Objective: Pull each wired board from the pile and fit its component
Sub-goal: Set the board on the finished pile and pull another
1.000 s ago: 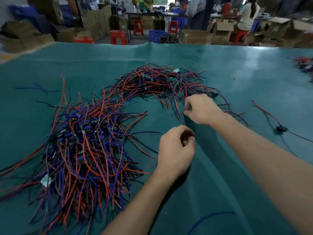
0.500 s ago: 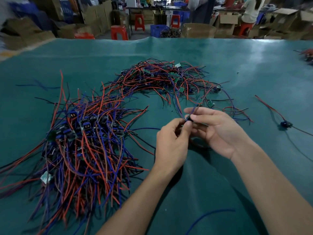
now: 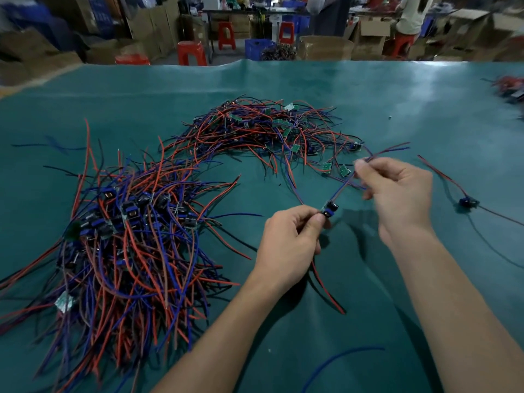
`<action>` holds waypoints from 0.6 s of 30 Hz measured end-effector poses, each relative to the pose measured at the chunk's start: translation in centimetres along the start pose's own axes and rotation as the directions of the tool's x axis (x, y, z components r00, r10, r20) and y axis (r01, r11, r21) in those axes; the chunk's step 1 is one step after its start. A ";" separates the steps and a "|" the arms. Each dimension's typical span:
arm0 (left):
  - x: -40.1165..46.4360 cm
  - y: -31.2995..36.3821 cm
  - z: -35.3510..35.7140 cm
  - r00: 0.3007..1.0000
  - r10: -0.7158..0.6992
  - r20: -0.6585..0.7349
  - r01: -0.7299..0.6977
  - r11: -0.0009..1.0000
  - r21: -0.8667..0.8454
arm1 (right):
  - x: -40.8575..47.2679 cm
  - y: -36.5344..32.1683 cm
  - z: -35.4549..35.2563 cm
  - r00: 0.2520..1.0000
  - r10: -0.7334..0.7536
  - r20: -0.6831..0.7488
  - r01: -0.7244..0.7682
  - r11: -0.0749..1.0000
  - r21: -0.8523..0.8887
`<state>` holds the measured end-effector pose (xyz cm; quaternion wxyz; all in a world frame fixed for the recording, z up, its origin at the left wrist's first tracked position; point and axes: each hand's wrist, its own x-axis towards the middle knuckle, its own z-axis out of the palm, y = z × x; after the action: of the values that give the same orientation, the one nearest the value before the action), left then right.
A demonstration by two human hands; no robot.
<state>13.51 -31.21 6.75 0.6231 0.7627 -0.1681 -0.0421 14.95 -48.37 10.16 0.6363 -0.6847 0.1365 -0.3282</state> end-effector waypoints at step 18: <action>0.1 -0.1 0.0 0.996 0.026 -0.086 -0.032 0.997 -0.071 | -3.2 -0.9 2.1 0.946 -0.159 0.281 0.187 0.979 -0.076</action>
<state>13.64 -31.22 6.68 0.6575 0.7382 -0.1509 -0.0064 13.63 -44.67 10.24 0.5821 -0.7641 0.0030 -0.2779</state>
